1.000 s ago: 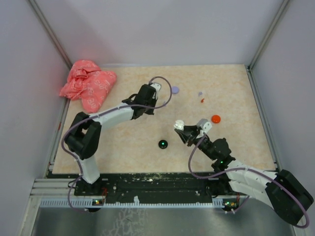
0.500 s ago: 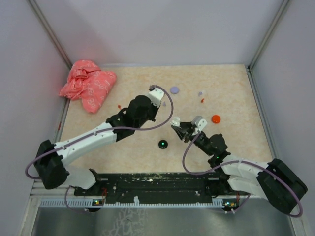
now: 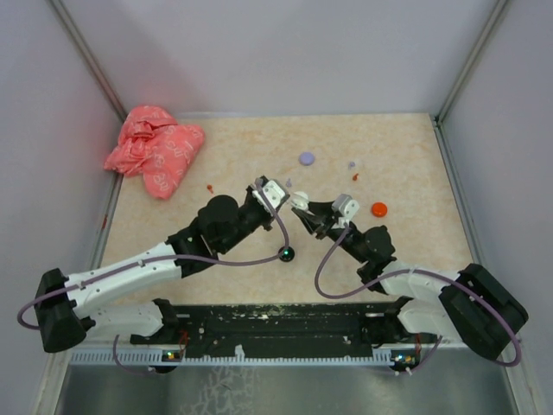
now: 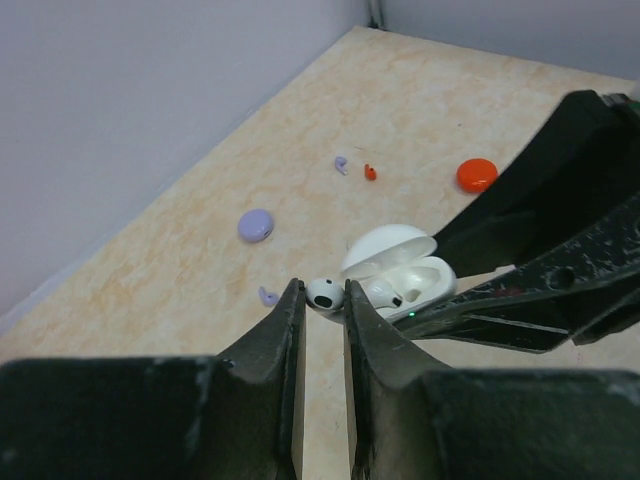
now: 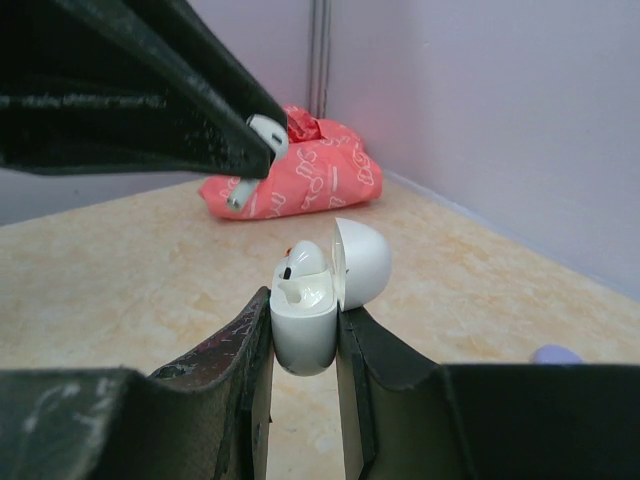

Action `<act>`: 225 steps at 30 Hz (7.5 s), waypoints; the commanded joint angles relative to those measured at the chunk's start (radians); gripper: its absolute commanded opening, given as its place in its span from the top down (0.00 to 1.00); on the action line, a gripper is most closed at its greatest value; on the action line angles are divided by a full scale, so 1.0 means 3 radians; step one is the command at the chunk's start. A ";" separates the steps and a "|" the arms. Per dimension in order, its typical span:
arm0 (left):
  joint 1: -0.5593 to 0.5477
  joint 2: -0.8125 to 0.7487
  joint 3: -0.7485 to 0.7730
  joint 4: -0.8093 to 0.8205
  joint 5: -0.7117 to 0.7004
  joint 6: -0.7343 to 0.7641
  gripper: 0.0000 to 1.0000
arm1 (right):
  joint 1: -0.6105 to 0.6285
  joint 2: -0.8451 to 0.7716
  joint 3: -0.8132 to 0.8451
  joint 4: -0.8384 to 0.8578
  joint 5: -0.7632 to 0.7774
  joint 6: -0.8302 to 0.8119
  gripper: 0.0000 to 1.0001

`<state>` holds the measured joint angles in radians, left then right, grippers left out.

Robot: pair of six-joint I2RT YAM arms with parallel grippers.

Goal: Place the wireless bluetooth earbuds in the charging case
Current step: Place the earbud in the charging case, then close the charging case.

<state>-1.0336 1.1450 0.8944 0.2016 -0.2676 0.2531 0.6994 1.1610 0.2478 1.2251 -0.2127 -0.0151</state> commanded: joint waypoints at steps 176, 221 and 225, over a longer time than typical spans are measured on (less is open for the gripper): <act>0.1189 -0.0091 0.0691 -0.1220 0.3128 -0.0849 0.01 | 0.0000 0.0335 0.0451 0.0732 -0.1006 0.0631 1.00; 0.1345 -0.0187 0.0464 -0.1449 0.1322 -0.0728 0.08 | -0.0369 0.0026 0.0488 -0.1780 -0.0625 0.1462 1.00; 0.1349 -0.0243 0.0310 -0.1454 0.0671 -0.0715 0.07 | -0.0487 -0.0167 0.0560 -0.2843 -0.0515 0.1383 1.00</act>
<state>-0.6365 1.1019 1.0252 -0.2096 0.2161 0.0238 0.5835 1.1683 0.3634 0.7269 -0.4137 0.3832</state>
